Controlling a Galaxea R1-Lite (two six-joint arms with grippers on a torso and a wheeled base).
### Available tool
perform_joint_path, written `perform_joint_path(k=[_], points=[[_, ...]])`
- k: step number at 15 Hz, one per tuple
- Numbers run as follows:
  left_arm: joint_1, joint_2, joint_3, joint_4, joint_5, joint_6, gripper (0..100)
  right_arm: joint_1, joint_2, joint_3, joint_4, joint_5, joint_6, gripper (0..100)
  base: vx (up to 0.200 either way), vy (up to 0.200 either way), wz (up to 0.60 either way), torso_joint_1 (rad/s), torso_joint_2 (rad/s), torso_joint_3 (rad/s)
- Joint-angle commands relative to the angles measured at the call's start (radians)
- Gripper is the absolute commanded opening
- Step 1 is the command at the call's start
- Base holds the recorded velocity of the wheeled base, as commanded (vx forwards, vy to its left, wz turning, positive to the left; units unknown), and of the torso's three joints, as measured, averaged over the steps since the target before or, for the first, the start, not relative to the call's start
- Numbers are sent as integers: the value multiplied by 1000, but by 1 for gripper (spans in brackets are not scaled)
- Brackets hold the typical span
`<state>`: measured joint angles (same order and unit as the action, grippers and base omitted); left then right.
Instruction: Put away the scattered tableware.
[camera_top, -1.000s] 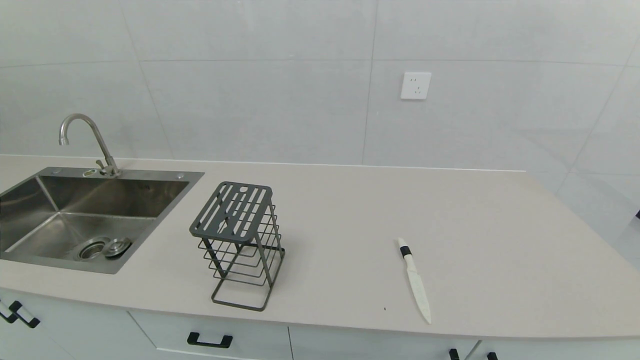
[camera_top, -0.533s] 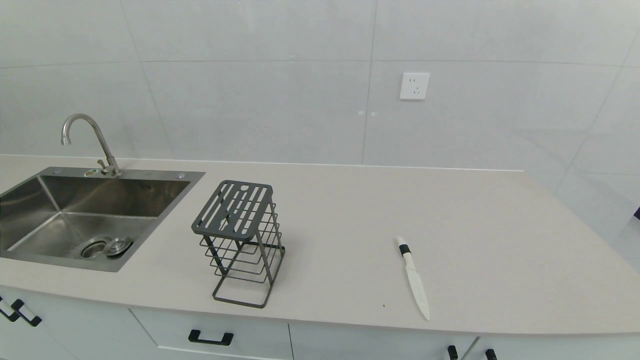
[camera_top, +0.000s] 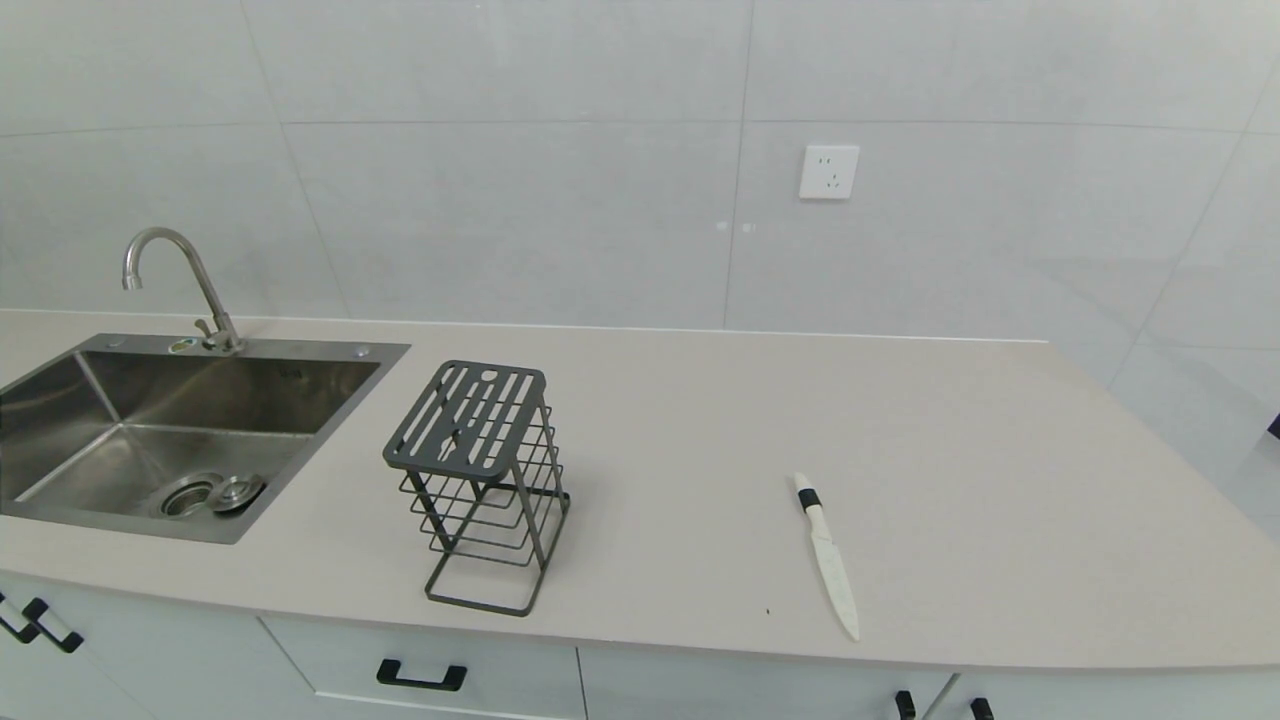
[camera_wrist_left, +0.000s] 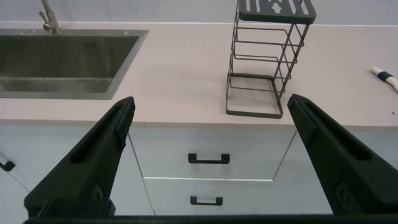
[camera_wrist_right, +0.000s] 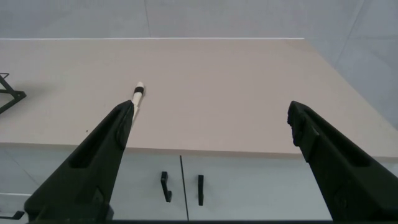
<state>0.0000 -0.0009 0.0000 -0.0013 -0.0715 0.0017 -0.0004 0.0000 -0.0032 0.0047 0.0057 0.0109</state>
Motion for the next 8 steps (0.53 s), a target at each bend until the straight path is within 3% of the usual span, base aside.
perform_joint_path(k=[1, 4, 7, 8], points=[[0, 1, 0, 0, 1, 0, 100, 0, 0, 0, 0, 0, 1, 100, 0, 0, 0, 0, 0, 0], [0, 1, 0, 0, 4, 4, 100, 0, 0, 2, -8, 33, 3, 100, 0, 0, 0, 0, 0, 0], [0, 1, 0, 0, 6, 15, 100, -1, 0, 0, -273, 36, -2, 100, 0, 0, 0, 0, 0, 0], [2, 1, 0, 0, 6, 15, 100, -1, 0, 0, -290, 43, -5, 100, 0, 0, 0, 0, 0, 0]])
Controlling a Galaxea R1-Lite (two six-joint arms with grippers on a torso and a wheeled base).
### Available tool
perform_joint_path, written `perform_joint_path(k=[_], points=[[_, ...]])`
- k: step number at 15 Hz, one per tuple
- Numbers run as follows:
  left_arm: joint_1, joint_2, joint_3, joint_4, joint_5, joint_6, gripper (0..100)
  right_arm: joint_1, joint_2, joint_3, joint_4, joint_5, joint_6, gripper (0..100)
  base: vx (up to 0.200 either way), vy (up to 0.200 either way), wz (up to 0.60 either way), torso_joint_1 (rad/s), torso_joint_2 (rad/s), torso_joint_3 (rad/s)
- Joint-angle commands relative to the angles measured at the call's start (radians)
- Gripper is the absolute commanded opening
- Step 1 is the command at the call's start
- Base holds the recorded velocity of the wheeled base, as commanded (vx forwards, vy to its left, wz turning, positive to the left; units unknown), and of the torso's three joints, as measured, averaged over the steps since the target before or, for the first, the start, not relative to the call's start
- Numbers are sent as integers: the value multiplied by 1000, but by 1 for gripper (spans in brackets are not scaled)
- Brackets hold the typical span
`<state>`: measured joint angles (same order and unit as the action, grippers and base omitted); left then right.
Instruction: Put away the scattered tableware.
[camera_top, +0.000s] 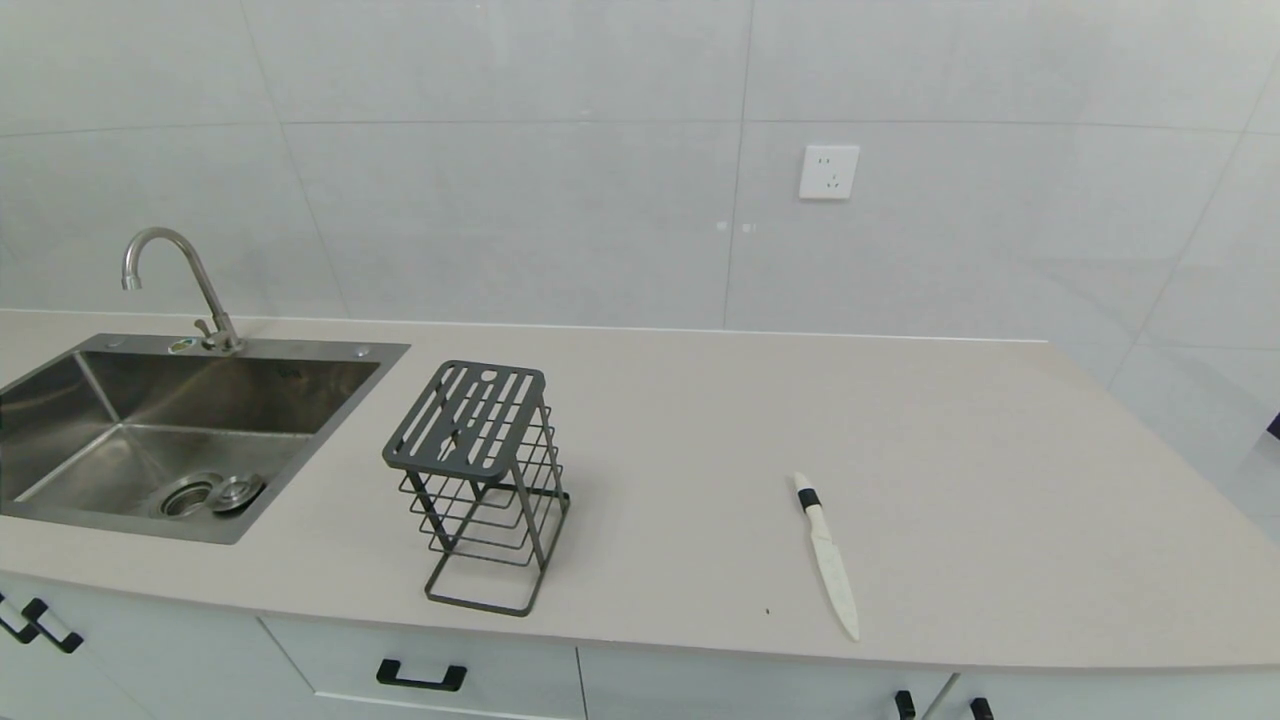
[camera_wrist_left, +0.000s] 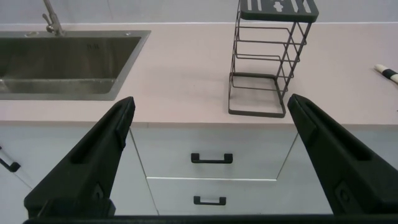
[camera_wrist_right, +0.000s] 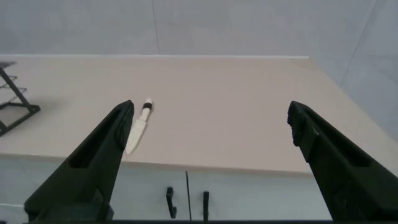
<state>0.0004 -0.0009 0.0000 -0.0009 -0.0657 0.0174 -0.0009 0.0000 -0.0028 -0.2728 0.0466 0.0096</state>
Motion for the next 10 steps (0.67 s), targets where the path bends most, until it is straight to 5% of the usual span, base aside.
perform_joint_path(k=[1, 5, 10], points=[[1, 1, 0, -1, 1, -1, 100, 1, 0, -8, -2, 73, -2, 100, 0, 0, 0, 0, 0, 0], [0, 1, 0, 1, 1, -1, 100, 27, 238, -117, 193, 323, 7, 100, 0, 0, 0, 0, 0, 0], [0, 1, 0, 1, 0, -1, 100, 147, 795, -261, 179, 355, -2, 100, 0, 0, 0, 0, 0, 0]])
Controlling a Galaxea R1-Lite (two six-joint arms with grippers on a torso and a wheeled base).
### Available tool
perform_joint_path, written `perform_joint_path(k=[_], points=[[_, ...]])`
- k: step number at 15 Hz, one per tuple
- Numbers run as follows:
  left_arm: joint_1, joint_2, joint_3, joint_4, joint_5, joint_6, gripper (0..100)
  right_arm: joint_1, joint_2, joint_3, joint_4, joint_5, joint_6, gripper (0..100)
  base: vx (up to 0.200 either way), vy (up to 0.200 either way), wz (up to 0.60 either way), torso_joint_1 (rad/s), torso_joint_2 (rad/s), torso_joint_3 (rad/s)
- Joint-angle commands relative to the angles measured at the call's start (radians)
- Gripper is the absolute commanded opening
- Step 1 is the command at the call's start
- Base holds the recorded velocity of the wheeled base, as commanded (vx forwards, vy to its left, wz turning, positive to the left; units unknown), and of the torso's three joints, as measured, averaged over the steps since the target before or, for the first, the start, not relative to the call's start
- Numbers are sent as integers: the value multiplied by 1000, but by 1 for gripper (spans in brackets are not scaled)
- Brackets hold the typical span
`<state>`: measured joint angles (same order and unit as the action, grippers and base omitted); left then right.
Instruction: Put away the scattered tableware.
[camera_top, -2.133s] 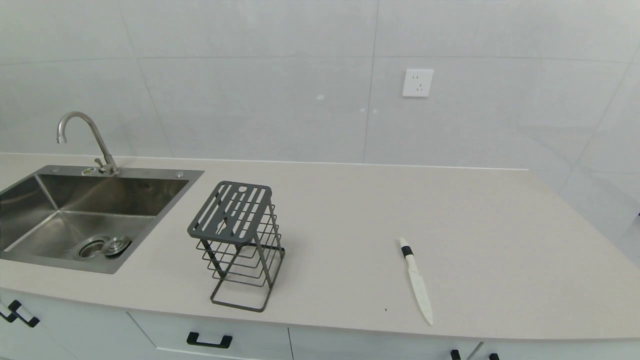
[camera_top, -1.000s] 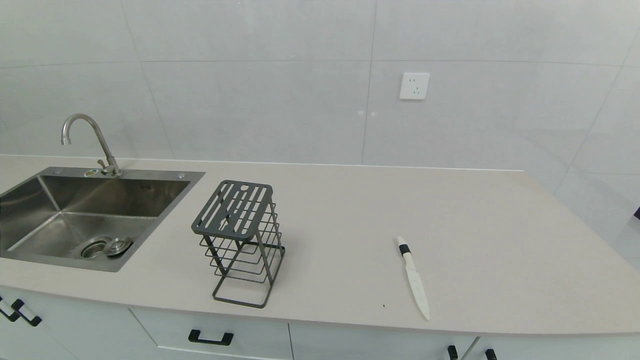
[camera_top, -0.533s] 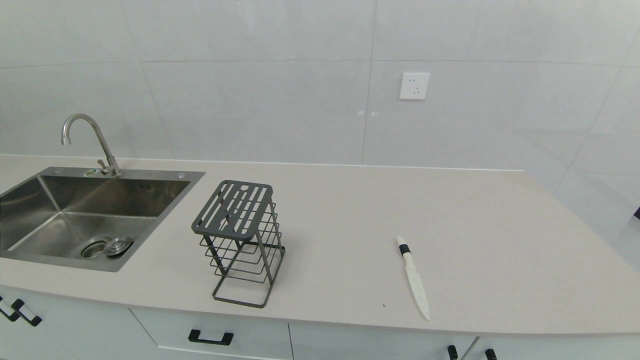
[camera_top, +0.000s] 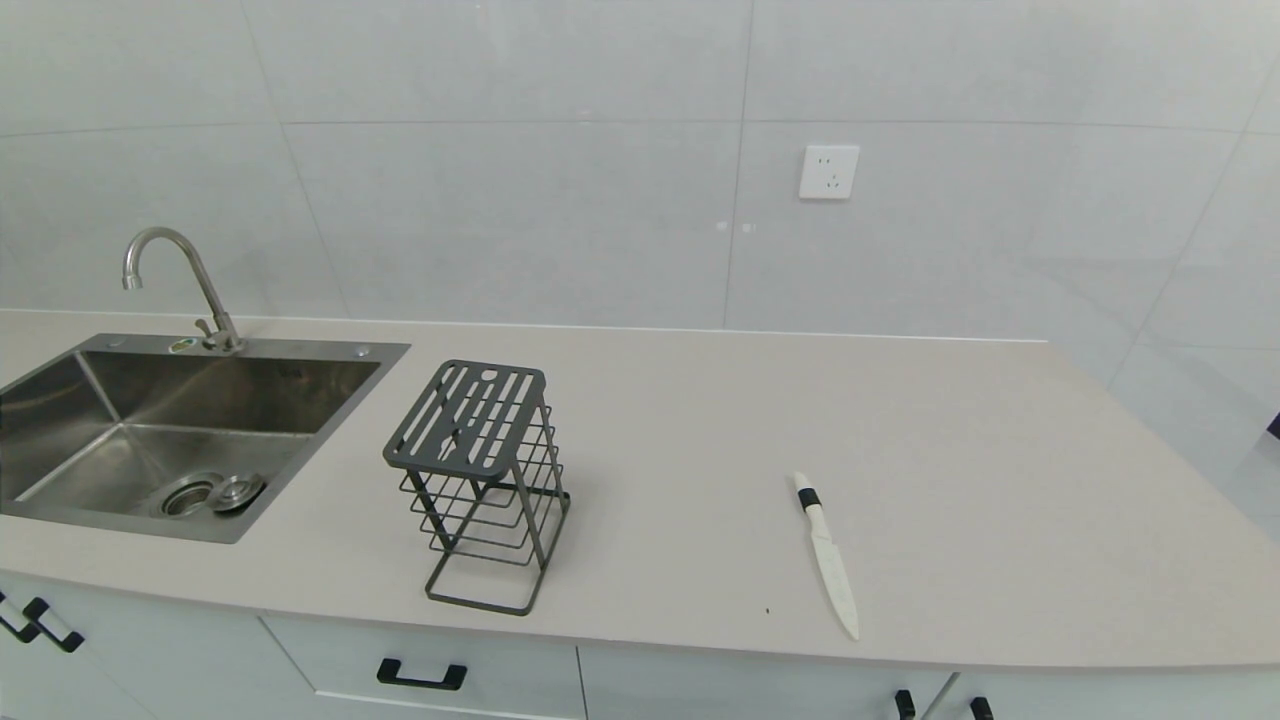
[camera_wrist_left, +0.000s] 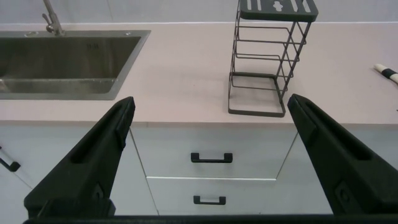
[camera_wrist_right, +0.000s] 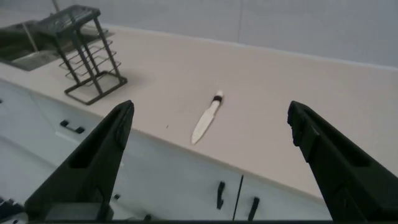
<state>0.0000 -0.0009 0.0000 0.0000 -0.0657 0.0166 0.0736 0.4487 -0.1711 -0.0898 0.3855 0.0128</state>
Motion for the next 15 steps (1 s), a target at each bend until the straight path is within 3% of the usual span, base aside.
perform_joint_path(k=[1, 4, 8, 12, 15], points=[[0, 1, 0, 0, 0, 0, 100, 89, 453, -136, -30, 18, -8, 100, 0, 0, 0, 0, 0, 0], [0, 1, 0, -2, 0, 0, 100, 127, 711, -212, -165, 16, -8, 100, 0, 0, 0, 0, 0, 0], [0, 1, 0, -2, 0, 0, 100, 127, 936, -214, -412, 10, -10, 100, 0, 0, 0, 0, 0, 0], [0, 2, 0, -2, -2, 2, 100, 189, 1018, -268, -433, 1, -2, 100, 0, 0, 0, 0, 0, 0], [0, 1, 0, 0, -6, 2, 100, 293, 1096, -306, -478, -143, 12, 100, 0, 0, 0, 0, 0, 0]])
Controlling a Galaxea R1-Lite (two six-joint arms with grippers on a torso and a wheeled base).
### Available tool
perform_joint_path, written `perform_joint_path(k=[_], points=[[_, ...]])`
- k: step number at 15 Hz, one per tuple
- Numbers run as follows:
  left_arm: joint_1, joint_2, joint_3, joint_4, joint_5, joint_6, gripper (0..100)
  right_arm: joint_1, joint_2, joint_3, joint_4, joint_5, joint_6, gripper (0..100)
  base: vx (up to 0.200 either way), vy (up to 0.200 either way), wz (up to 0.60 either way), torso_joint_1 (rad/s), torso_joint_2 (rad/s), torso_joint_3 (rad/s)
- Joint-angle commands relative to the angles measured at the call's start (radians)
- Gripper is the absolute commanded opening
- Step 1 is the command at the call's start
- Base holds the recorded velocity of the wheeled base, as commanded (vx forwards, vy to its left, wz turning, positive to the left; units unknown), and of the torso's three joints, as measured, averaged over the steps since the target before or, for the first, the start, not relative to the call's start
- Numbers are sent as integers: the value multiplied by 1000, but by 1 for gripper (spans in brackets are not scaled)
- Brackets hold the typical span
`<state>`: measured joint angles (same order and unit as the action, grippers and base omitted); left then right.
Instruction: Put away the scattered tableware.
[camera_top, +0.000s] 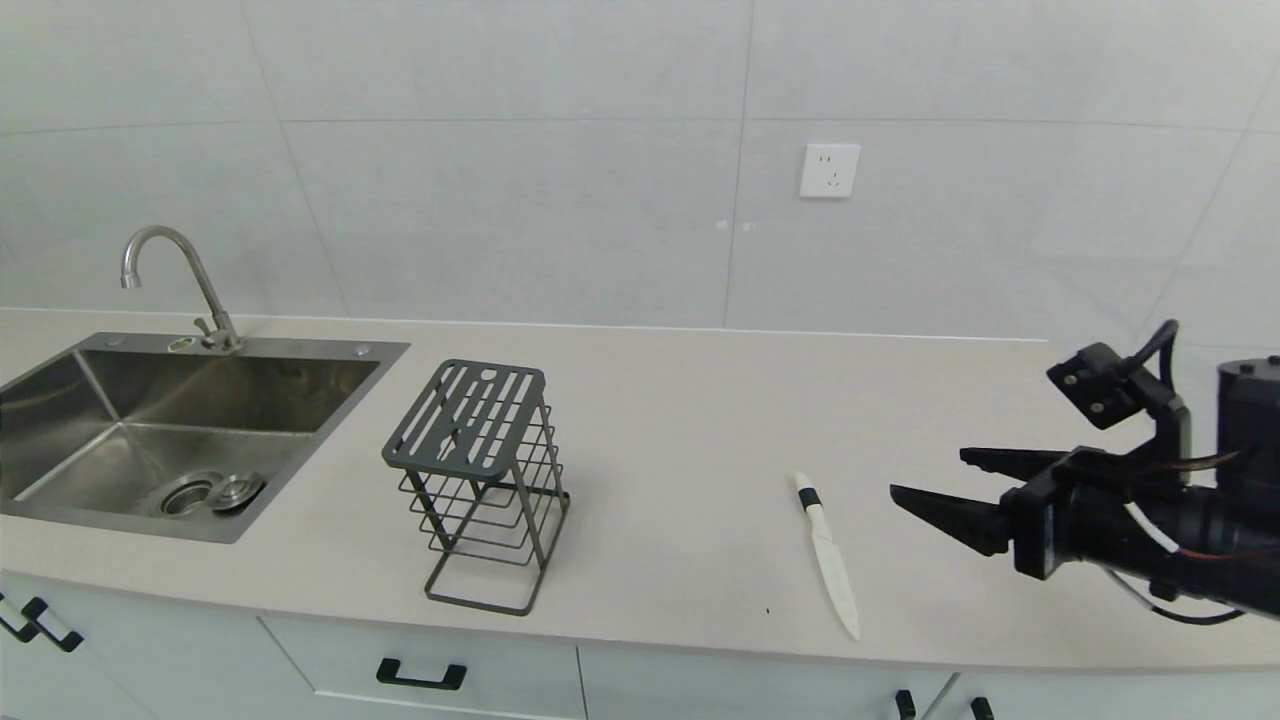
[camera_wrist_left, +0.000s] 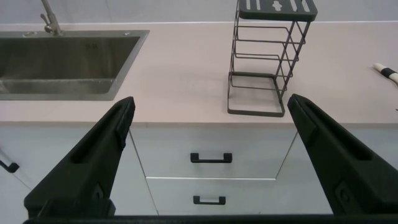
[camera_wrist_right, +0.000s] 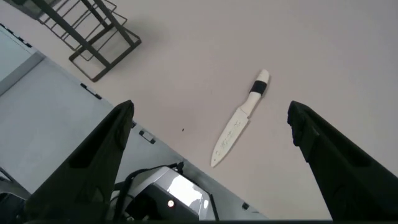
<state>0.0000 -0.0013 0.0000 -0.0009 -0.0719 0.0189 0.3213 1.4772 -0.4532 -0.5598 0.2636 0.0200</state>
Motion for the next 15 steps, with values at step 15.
perform_joint_path(k=[15], points=[[0, 1, 0, 1, -2, 7, 100, 232, 318, -145, -2, -325, 219, 100, 0, 0, 0, 0, 0, 0]])
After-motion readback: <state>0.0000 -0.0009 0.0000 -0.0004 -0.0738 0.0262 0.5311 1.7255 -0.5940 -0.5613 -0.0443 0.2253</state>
